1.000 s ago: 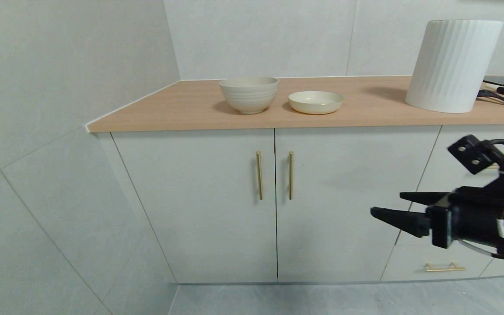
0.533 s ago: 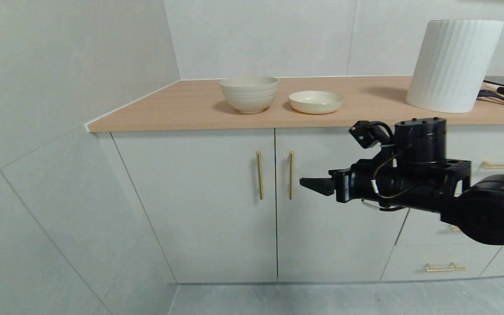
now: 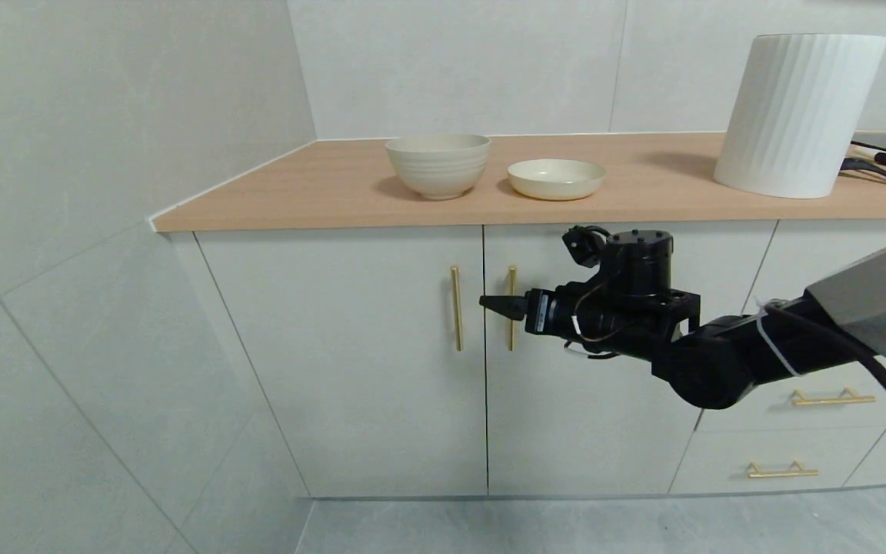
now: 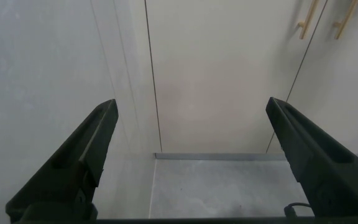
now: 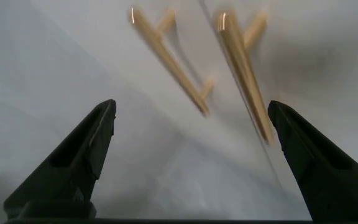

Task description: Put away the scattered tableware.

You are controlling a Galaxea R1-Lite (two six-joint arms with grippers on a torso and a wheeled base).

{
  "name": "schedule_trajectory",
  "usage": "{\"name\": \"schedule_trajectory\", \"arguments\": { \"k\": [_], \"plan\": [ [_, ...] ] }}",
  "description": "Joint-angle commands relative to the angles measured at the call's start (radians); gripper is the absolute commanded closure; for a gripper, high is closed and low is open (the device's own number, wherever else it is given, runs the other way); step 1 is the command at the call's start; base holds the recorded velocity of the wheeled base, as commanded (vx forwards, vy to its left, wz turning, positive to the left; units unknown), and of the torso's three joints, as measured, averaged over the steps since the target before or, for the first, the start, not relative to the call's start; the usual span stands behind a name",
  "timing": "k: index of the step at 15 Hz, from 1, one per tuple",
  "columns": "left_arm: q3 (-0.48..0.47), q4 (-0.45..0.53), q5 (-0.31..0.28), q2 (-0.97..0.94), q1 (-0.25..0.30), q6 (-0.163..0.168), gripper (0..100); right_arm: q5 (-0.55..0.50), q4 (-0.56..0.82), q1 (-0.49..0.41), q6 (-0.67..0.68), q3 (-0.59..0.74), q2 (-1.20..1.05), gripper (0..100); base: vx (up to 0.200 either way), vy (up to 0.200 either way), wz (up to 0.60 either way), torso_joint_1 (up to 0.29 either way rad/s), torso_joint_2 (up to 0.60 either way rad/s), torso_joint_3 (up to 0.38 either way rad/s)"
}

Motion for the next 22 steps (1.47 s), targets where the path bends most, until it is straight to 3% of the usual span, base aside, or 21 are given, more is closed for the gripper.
{"name": "schedule_trajectory", "arguments": {
  "k": [1,8,22],
  "plan": [
    [0.000,0.000,0.001,0.001,0.000,-0.001,0,0.002,-0.007,0.000,0.010,-0.022,0.048,0,0.000,0.000,0.00,0.000,0.00,0.000],
    [0.001,0.000,0.001,0.001,0.000,-0.001,0,-0.003,-0.133,0.000,0.025,-0.042,0.115,0,0.000,0.000,0.00,0.000,0.00,0.000],
    [0.001,0.000,0.001,0.001,0.000,-0.001,0,-0.006,-0.173,0.037,0.047,-0.042,0.137,0,0.000,0.000,0.00,0.000,0.00,0.000]
  ]
}}
